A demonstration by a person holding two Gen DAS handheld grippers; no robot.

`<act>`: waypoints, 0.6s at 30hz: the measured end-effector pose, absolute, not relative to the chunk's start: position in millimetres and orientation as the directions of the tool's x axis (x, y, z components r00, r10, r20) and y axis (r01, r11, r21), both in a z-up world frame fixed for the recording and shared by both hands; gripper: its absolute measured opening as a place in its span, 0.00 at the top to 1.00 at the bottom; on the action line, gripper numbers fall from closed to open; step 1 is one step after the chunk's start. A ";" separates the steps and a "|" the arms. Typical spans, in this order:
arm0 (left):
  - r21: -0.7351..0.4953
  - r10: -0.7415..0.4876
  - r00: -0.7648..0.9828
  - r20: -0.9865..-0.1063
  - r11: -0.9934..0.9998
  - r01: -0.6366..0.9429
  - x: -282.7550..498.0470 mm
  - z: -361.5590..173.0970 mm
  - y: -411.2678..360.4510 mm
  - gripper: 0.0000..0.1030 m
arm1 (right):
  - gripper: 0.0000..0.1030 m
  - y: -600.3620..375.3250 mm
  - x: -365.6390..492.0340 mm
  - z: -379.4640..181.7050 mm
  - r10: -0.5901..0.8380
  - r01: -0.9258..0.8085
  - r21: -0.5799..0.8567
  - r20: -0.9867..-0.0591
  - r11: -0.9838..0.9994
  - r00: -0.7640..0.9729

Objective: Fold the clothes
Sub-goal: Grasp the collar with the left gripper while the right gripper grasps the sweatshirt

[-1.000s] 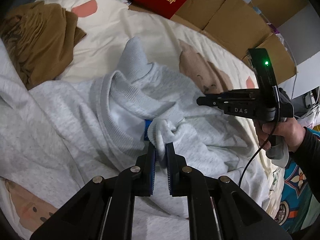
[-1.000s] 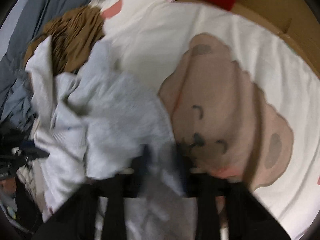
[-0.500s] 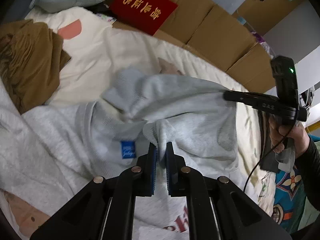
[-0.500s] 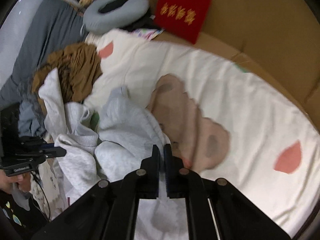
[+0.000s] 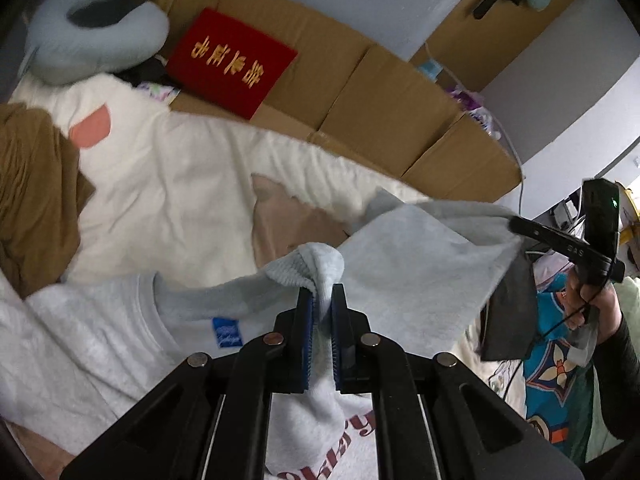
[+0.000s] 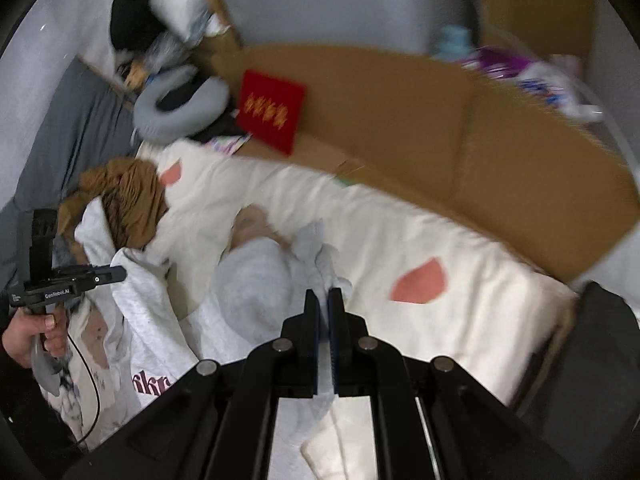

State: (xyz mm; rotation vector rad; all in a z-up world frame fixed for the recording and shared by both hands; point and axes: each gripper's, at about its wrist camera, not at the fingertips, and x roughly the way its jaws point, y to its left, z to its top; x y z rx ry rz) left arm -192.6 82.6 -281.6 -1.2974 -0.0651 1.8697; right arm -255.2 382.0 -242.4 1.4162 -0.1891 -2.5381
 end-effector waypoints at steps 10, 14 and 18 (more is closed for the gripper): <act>-0.452 0.694 -0.133 -0.708 -0.590 -0.669 -206.3 -248.7 120.7 0.94 | 0.96 467.9 -203.9 -164.3 -0.116 -0.095 0.240 -0.733 -0.966 -0.670; -0.423 0.691 -0.117 -0.713 -0.558 -0.714 -209.3 -240.0 151.3 0.94 | 0.96 496.6 -178.5 -148.7 -0.043 -0.184 0.236 -0.717 -0.954 -0.696; -0.411 0.691 -0.091 -0.717 -0.524 -0.746 -206.8 -236.7 179.3 0.94 | 0.96 518.5 -154.2 -144.2 0.023 -0.263 0.227 -0.714 -0.938 -0.699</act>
